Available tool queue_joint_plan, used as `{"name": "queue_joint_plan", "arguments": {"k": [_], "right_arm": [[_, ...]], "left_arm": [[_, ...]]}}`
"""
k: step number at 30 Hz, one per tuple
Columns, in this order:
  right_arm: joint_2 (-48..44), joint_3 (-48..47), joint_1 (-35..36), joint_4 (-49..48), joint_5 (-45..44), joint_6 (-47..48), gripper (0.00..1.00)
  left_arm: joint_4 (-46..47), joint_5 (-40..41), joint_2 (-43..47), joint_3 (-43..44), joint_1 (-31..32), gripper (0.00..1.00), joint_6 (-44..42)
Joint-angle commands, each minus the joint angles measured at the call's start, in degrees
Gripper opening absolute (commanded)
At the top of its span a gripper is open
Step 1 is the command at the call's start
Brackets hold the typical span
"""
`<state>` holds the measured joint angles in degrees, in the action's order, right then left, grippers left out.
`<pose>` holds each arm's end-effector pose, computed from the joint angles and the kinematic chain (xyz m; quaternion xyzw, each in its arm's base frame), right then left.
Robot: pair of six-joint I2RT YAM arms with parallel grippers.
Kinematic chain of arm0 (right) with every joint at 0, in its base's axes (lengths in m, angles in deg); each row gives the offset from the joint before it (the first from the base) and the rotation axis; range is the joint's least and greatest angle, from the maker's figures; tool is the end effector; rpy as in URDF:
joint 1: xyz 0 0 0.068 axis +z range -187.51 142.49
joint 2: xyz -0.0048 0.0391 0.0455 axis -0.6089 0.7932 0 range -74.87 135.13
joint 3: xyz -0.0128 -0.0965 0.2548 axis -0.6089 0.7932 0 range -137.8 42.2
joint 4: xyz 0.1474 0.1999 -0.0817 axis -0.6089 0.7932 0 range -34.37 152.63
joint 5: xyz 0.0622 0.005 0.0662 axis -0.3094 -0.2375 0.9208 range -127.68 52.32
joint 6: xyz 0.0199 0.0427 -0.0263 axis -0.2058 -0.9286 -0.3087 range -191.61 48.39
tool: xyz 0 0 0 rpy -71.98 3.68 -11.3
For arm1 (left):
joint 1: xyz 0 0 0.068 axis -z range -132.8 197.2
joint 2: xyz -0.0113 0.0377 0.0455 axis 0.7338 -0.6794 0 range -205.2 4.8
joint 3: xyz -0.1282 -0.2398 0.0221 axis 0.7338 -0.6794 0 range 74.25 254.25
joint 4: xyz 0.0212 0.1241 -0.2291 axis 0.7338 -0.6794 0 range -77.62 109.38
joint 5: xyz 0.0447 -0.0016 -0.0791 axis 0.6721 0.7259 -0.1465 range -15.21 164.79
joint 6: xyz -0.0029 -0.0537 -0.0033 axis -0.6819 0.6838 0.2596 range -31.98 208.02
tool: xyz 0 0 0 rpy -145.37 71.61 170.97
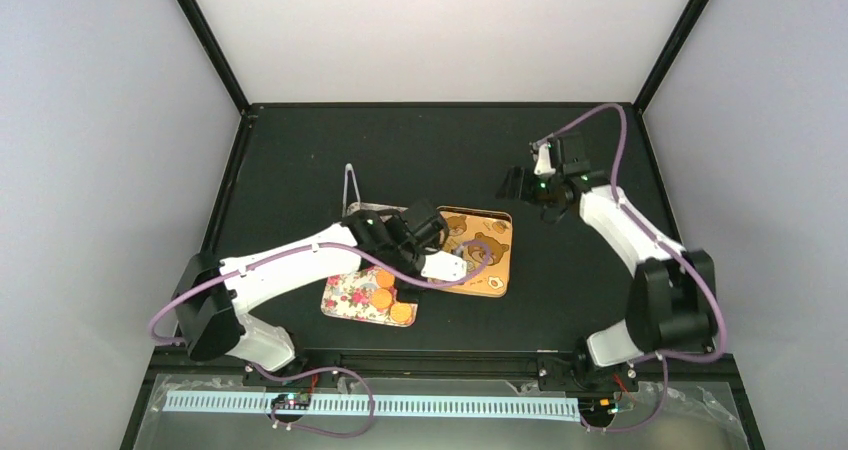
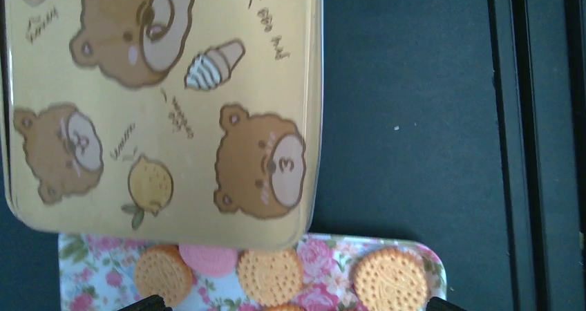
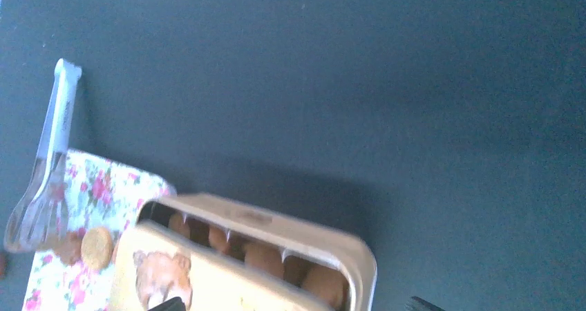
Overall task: Pack the cookies
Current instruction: Adjust the box lid on the packing box.
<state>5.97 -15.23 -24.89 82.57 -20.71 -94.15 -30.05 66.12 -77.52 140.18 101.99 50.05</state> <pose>0.2862 0.0748 0.2486 0.0305 0.9313 0.2337 0.2778 0.1578 -0.2331 0.2640 0.7168 0.6612 -0.1036 0.1959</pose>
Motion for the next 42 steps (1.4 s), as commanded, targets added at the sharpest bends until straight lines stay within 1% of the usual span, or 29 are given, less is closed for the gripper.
{"name": "queue_joint_plan", "arguments": {"k": [1,4,7,10,15,23,28,30,32,38,42], "right_arm": [[10.70,-7.34,-0.32,-0.99,0.46,1.00,0.83],[16.60,-12.02,-0.34,-0.65,1.36,1.08,0.82],[20.95,-15.16,-0.35,0.19,2.82,1.73,0.81],[23.85,-16.41,-0.38,0.19,4.02,1.86,0.81],[28.29,-18.25,-0.23,0.46,7.32,1.85,0.80],[32.36,-19.31,-0.14,1.72,9.82,3.45,0.77],[31.97,-18.80,-0.26,1.37,8.88,2.92,0.76],[30.87,-18.78,-0.57,1.48,7.24,2.45,0.78],[28.95,-18.33,-1.62,1.41,5.13,1.77,0.81],[21.89,-15.47,-4.11,0.58,-0.04,-0.03,0.85],[18.88,-12.88,-4.45,0.28,-1.50,-0.29,0.86]], "left_arm": [[7.10,8.64,-3.43,0.18,5.17,0.99,-2.32],[12.14,12.95,-6.31,-1.02,7.10,0.99,-3.59],[16.40,15.42,-8.96,-1.56,7.53,0.99,-3.81],[18.17,15.91,-10.99,-1.63,7.97,0.99,-4.20],[22.73,20.22,-13.07,-1.42,9.30,0.99,-5.34],[25.18,22.52,-15.50,-0.89,9.64,0.99,-5.65],[26.38,22.85,-16.27,-0.14,9.64,0.99,-6.51],[26.14,22.88,-16.77,0.71,9.64,0.99,-6.74],[25.99,22.95,-17.05,1.16,9.64,0.99,-7.04],[26.48,23.65,-17.71,1.73,9.47,0.99,-7.14],[23.42,22.16,-18.09,4.02,9.42,0.99,-5.90]]}}
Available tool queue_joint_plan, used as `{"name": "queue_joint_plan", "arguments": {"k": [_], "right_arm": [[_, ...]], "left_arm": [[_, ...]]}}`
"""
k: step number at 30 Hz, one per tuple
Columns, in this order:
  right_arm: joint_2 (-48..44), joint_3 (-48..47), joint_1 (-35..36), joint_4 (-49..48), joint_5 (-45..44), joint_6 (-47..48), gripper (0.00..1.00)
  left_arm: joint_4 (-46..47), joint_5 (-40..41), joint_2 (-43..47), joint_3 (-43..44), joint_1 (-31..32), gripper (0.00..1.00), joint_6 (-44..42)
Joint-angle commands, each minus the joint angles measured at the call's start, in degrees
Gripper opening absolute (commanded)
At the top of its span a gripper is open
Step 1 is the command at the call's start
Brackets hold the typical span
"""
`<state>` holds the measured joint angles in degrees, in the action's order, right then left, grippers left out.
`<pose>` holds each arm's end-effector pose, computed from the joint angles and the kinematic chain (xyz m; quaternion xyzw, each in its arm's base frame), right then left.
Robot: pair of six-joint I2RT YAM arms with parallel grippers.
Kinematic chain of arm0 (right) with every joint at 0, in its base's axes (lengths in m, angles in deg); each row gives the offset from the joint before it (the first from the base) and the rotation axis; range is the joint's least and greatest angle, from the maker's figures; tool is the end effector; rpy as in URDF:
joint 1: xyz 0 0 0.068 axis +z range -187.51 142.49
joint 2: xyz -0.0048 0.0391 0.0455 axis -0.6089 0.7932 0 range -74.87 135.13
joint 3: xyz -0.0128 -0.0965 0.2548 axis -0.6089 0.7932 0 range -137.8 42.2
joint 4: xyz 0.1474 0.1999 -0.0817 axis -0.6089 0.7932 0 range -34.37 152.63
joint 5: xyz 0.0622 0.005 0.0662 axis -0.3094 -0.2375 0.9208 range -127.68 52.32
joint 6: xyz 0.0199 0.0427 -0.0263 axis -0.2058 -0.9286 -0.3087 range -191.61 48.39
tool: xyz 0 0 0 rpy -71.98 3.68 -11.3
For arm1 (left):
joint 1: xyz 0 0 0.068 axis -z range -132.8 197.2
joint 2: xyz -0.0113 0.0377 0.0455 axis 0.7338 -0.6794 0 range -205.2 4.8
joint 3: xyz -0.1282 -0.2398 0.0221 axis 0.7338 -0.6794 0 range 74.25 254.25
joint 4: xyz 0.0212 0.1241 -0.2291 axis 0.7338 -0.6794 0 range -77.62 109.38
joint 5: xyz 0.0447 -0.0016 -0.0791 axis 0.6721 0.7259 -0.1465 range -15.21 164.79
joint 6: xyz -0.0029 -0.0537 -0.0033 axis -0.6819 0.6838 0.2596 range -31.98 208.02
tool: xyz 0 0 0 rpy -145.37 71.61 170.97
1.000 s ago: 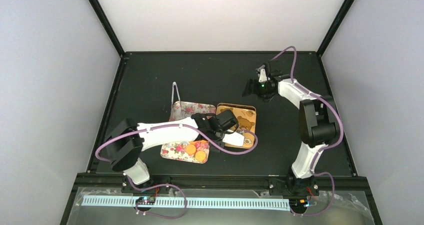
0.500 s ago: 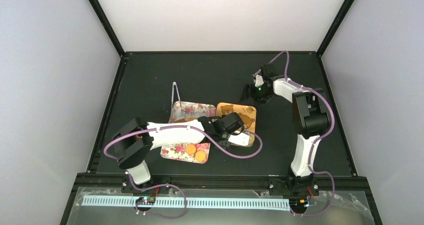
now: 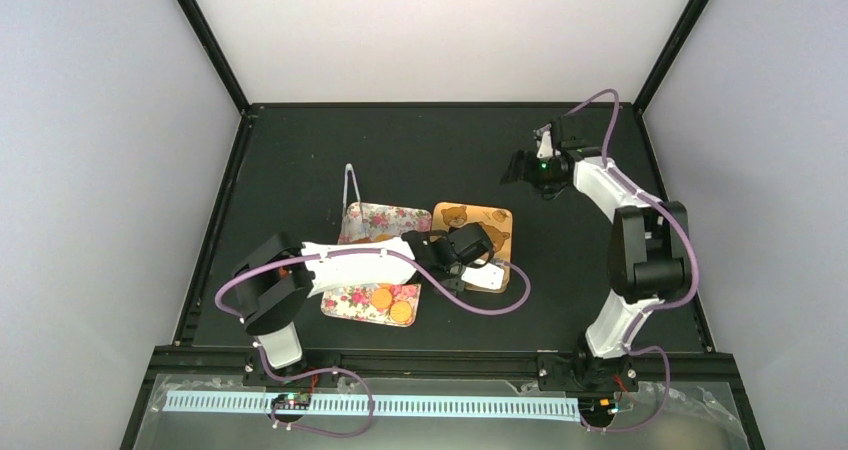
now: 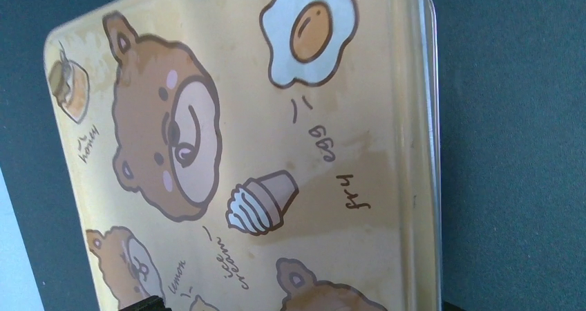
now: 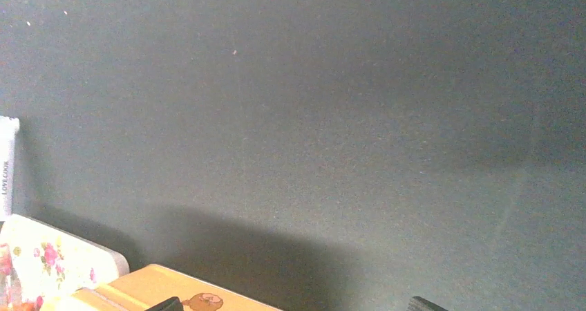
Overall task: Pack the cookies
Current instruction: Adjust the box lid on the packing box, then press the box lid onto the packing box.
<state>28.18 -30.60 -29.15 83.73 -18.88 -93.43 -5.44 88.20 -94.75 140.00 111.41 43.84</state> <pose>0.3723 0.0664 0.2073 0.0670 0.9479 0.2218 0.2188 0.1628 -0.3182 0.1947 0.7570 0.5850 0.0641 0.2841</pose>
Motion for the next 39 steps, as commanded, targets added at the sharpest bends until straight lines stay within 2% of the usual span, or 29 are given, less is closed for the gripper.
{"name": "queue_joint_plan", "arguments": {"k": [1,7,15,17,21,25,29,33,39], "right_arm": [[-4.08,3.41,-0.21,-1.13,-3.72,-1.17,0.86],[-10.77,9.78,-0.47,-3.23,-5.56,-2.42,0.86],[-17.99,15.62,-0.48,-4.17,-4.07,-2.19,0.86],[-20.28,17.42,-0.46,-4.33,-4.10,-2.17,0.86],[-24.95,21.01,-0.45,-5.32,-2.11,-2.75,0.86],[-27.44,25.20,-0.40,-8.35,2.46,-4.96,0.87],[-28.54,29.09,-0.45,-12.14,6.98,-7.94,0.89],[-29.35,31.48,-0.44,-14.71,9.93,-9.95,0.89],[-29.90,35.33,-0.41,-17.93,13.66,-11.57,0.91]], "left_arm": [[-1.89,-0.68,-0.80,4.67,-0.01,0.99,0.71],[-8.41,-6.83,0.94,7.45,-1.49,0.99,3.98],[-15.98,-15.67,7.01,4.05,-2.76,0.99,4.38],[-17.86,-17.21,8.52,3.82,-5.43,0.99,4.33],[-21.10,-21.41,9.22,5.38,-15.30,0.99,4.70],[-20.27,-21.32,6.38,6.69,-22.24,0.99,5.87],[-19.08,-21.79,1.30,9.40,-25.82,0.97,10.15],[-18.39,-21.92,-4.02,13.56,-27.37,0.91,14.43],[-16.34,-21.34,-8.60,16.48,-27.34,0.89,18.16]]}}
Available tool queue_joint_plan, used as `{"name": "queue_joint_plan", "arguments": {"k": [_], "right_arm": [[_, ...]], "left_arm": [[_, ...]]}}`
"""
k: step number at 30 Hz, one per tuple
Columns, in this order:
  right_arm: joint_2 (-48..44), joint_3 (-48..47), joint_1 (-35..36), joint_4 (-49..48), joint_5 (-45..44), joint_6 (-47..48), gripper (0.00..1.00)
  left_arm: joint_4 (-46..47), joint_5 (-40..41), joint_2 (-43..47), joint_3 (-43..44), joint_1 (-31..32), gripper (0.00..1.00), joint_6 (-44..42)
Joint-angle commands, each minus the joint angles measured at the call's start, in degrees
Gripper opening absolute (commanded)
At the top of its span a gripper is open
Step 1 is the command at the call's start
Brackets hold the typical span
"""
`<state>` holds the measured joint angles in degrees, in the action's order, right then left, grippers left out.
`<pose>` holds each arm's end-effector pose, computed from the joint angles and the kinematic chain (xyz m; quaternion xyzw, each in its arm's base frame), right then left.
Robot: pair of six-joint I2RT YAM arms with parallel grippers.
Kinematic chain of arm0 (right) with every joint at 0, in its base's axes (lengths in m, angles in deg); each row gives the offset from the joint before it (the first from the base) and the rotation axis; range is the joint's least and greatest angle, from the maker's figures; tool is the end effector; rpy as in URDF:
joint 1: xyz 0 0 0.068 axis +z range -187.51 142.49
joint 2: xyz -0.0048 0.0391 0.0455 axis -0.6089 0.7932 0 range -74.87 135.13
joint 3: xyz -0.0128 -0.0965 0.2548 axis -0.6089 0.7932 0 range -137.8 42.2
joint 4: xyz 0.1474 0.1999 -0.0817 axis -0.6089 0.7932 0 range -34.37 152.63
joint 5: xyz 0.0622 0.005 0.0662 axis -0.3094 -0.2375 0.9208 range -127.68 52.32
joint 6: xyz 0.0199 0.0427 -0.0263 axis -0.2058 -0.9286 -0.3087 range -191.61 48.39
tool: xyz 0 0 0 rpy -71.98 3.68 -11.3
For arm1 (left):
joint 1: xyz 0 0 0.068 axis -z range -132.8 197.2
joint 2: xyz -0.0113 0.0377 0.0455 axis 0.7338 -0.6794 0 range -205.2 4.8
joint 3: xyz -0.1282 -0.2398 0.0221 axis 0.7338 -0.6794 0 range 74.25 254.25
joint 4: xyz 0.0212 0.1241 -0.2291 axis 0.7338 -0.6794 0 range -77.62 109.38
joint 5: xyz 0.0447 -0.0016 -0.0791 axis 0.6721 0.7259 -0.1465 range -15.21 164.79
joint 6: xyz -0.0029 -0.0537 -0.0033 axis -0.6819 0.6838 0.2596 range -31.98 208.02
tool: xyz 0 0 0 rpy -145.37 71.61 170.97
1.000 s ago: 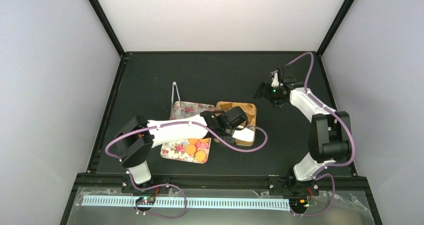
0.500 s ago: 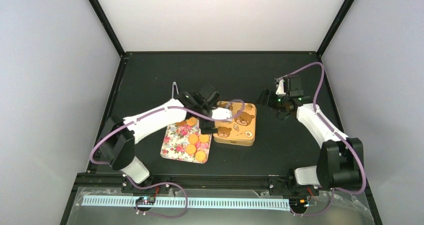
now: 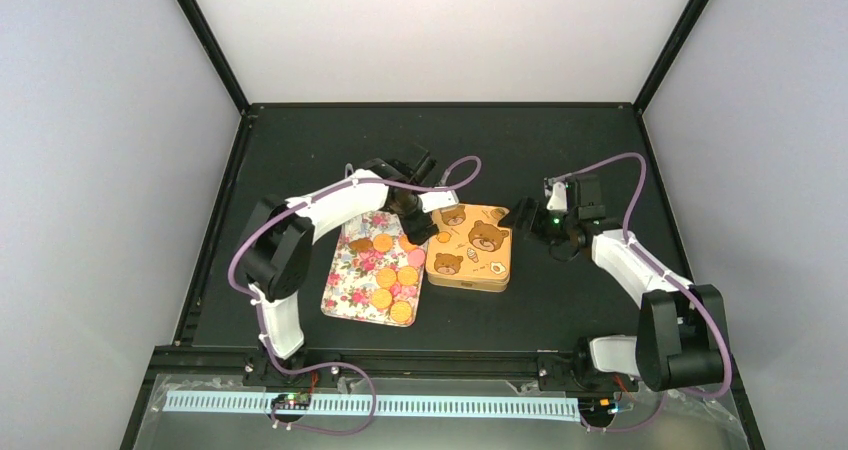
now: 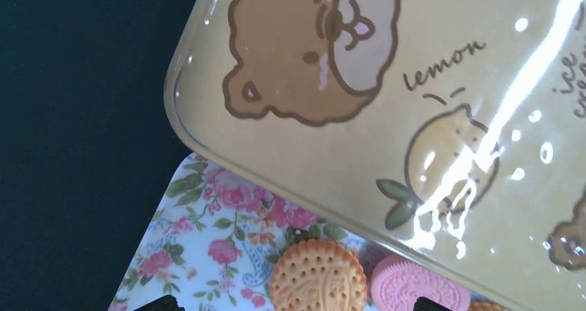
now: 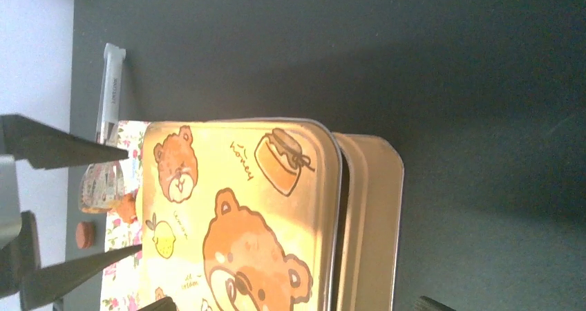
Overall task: Pack the cookies
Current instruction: Press the box lid onto the packing box.
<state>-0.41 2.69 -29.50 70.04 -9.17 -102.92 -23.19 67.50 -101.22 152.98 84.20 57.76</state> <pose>0.2483 0.0522 0.1967 0.0997 0.9074 0.3307 0.2392 0.2973 -0.2298 0.2057 0.5535 0.8120 -0.0727 0.1706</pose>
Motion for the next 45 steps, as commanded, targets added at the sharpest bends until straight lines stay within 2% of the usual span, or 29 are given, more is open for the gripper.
{"name": "queue_joint_plan", "arguments": {"k": [1,9,15,22,29,32,37,41,45], "right_arm": [[-1.33,2.66,-0.05,-4.56,4.20,-2.02,0.91],[0.19,5.56,-0.10,-8.82,8.36,-3.26,0.89],[-0.69,5.54,-0.14,-7.87,8.84,-2.53,0.88],[-1.08,6.24,-0.05,-6.22,7.90,-1.19,0.80],[0.11,8.03,0.82,-11.88,12.28,-4.71,0.75],[1.73,6.81,2.95,-12.59,12.60,-5.35,0.71],[5.60,4.89,7.61,-15.47,13.01,-7.45,0.57],[8.46,4.19,9.19,-16.76,12.78,-8.00,0.52],[8.21,3.51,9.22,-12.70,9.33,-5.10,0.49]], "left_arm": [[1.38,-0.47,-2.82,4.21,-0.10,0.88,4.65],[1.80,0.07,-5.28,8.39,0.49,0.87,6.14],[3.03,0.64,-5.24,8.29,0.94,0.86,6.96],[3.26,0.43,-4.68,8.53,2.22,0.86,6.89],[3.61,1.31,-4.90,8.80,3.56,0.85,7.06],[3.56,1.65,-4.78,8.64,3.62,0.85,7.06],[3.48,2.62,-3.56,7.97,3.63,0.85,6.68],[3.48,2.98,-2.69,7.30,3.62,0.85,6.38],[3.98,3.31,-2.36,5.91,3.66,0.85,6.08]]}}
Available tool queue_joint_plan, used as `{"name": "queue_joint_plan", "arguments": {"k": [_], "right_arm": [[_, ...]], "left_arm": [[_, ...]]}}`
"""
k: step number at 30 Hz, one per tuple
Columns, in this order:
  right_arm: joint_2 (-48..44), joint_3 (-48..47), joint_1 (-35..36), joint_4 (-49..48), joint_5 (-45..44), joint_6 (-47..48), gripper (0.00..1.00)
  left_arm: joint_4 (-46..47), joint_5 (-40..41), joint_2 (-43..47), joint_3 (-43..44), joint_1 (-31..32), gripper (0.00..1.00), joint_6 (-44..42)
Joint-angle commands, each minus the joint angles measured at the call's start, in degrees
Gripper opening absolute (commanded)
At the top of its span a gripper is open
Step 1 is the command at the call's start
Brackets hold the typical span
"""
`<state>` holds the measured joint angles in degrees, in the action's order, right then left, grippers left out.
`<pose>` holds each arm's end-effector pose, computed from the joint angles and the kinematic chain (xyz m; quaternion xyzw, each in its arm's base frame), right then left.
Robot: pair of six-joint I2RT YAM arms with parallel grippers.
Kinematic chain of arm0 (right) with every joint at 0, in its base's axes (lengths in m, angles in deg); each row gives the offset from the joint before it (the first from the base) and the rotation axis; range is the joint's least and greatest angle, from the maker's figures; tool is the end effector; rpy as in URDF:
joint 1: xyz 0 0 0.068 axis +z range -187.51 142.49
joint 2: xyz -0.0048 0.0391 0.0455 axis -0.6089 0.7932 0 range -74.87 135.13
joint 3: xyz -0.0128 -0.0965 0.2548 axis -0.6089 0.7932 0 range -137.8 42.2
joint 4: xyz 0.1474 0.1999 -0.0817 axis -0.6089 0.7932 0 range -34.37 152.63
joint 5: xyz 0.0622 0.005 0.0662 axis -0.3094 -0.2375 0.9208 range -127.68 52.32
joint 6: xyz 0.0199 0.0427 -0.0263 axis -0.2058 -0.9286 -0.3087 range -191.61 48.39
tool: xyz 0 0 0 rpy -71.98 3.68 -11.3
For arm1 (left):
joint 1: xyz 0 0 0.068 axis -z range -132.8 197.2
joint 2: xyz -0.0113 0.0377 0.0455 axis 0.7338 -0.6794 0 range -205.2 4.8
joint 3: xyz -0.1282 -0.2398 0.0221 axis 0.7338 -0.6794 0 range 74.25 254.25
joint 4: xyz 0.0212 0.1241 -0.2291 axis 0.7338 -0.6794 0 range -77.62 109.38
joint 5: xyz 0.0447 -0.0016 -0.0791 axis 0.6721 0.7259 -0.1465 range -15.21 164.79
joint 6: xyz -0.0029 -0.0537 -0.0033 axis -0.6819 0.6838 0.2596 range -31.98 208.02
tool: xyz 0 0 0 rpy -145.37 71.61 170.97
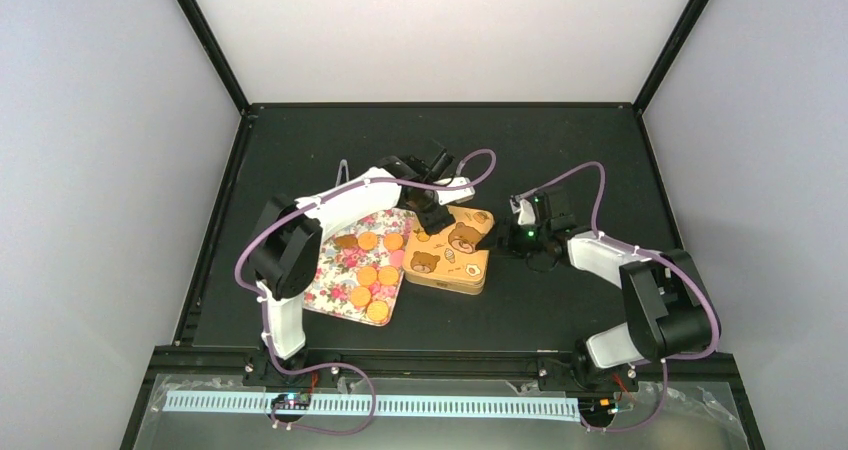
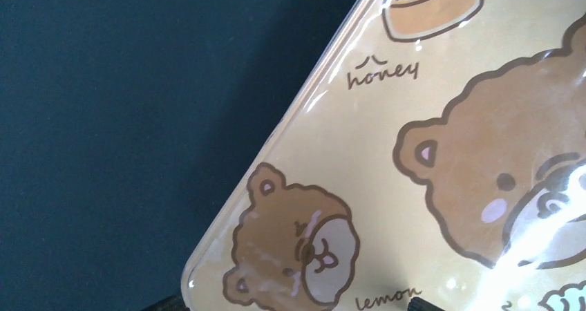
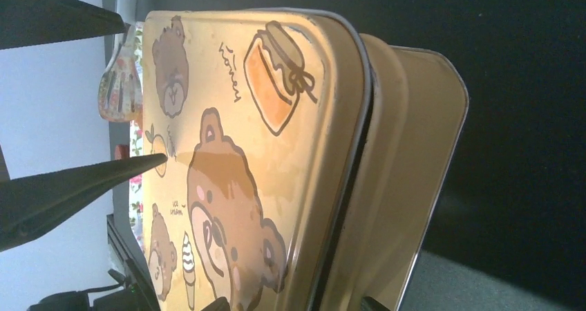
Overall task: Pack the cookies
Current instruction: Press the box lid onto the packing box.
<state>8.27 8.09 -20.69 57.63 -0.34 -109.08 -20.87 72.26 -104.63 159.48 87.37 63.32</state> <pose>0.2415 0.0956 0.1503 0.0550 0.8978 0.4127 0.1435 0.3070 -0.2613 0.2180 0.5271 0.8203 -0.0510 0.2162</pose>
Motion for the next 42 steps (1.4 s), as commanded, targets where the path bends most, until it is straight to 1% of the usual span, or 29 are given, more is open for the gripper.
{"name": "queue_joint_plan", "arguments": {"k": [1,5,8,10,12,15,18,21,26,29,32,35,38,42], "right_arm": [[-0.93,-2.13,0.36,1.42,-0.75,2.02,0.49],[-2.17,-2.42,0.41,7.21,-5.75,5.94,0.50],[-3.87,-2.43,0.32,10.70,-9.19,8.19,0.57],[-7.11,-3.06,0.32,12.87,-12.70,8.98,0.59],[-10.89,-4.51,0.32,14.40,-13.88,8.82,0.59],[-14.21,-6.86,0.58,13.71,-10.24,6.53,0.54],[-14.65,-7.34,2.29,10.05,-5.94,2.96,0.48],[-12.71,-6.72,4.06,6.41,-4.01,0.45,0.47],[-7.16,-4.07,4.79,0.32,-1.17,-2.60,0.42],[-3.61,-2.81,4.80,0.93,-3.32,-1.51,0.36],[-2.57,-1.03,4.73,2.53,-7.53,-0.10,0.31],[-2.76,0.41,4.71,3.59,-10.03,0.32,0.30],[-3.27,1.39,4.73,2.92,-9.92,-0.19,0.30],[-3.74,0.64,4.73,4.51,-10.73,0.39,0.31]], "left_arm": [[1.73,-1.23,1.12,-0.78,0.51,0.85,0.43],[1.27,-0.72,1.60,-1.15,0.49,0.85,0.03],[0.79,-0.76,2.99,-1.55,0.49,0.85,-0.49],[1.02,-0.94,3.84,-2.31,0.50,0.85,-0.83],[1.21,-1.22,4.04,-2.67,0.50,0.85,-0.93],[1.22,-1.59,3.63,-2.64,0.45,0.85,-0.76],[1.44,-2.10,3.31,-2.54,0.53,0.85,-0.53],[1.44,-2.72,2.96,-2.35,0.56,0.85,-0.52],[0.94,-3.91,3.01,-2.21,0.45,0.86,-0.50],[0.23,-4.99,3.81,-1.95,-0.07,0.86,-0.91],[-1.25,-5.88,4.98,-1.28,-1.51,0.87,-1.83],[-3.28,-7.30,6.12,-0.12,-4.11,0.87,-2.84],[-4.65,-7.33,6.92,0.45,-7.48,0.88,-4.33],[-4.75,-6.93,7.19,0.45,-11.13,0.88,-5.06]]}}
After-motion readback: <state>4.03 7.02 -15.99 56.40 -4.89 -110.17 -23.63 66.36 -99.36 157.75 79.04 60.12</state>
